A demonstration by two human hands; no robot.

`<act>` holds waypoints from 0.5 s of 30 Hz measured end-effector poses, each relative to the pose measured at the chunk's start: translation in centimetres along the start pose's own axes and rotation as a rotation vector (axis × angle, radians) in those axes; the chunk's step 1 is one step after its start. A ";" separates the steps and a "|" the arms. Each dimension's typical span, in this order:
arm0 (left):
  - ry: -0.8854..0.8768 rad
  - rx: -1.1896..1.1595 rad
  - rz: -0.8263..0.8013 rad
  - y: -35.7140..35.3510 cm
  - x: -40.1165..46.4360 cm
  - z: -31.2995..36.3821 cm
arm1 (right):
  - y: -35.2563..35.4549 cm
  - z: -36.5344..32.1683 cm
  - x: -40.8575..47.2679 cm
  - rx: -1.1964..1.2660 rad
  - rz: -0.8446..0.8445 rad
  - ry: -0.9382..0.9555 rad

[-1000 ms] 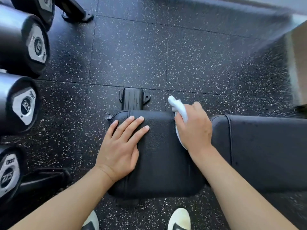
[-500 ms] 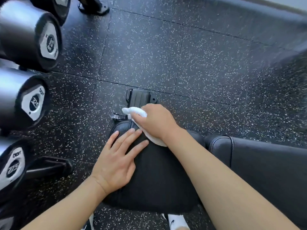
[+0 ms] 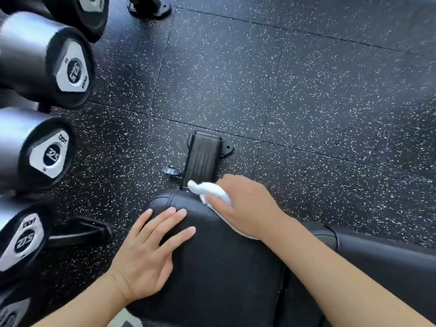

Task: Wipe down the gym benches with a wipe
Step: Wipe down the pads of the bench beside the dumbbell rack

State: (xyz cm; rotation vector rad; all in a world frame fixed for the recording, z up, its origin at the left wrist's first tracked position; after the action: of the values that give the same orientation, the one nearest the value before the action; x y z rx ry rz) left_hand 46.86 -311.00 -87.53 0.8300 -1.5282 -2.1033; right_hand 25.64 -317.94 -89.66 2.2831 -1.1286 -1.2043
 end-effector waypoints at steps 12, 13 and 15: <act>-0.013 0.011 -0.020 -0.4 -0.2 0.0 | 0.0 2.0 -0.8 0.163 -0.082 -0.017; -0.016 0.012 -0.023 -0.4 -0.2 0.0 | 0.3 3.9 -2.2 0.163 -0.078 -0.054; -0.015 0.013 -0.024 -0.4 -0.1 0.0 | 0.9 6.2 -4.3 0.199 -0.036 -0.103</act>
State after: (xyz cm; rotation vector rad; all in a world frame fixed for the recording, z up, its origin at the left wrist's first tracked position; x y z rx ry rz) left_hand 46.99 -310.81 -87.89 0.8423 -1.5484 -2.1237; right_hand 18.83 -314.79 -90.43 2.4191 -1.3028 -1.2891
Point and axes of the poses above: each hand's wrist, its own x-axis towards the middle knuckle, its own y-axis out of the back of the hand, z = x × y, the point moved 7 cm from there along x, towards the middle knuckle, and after that the axes turned 8 degrees about -z, right-handed, at the moved point
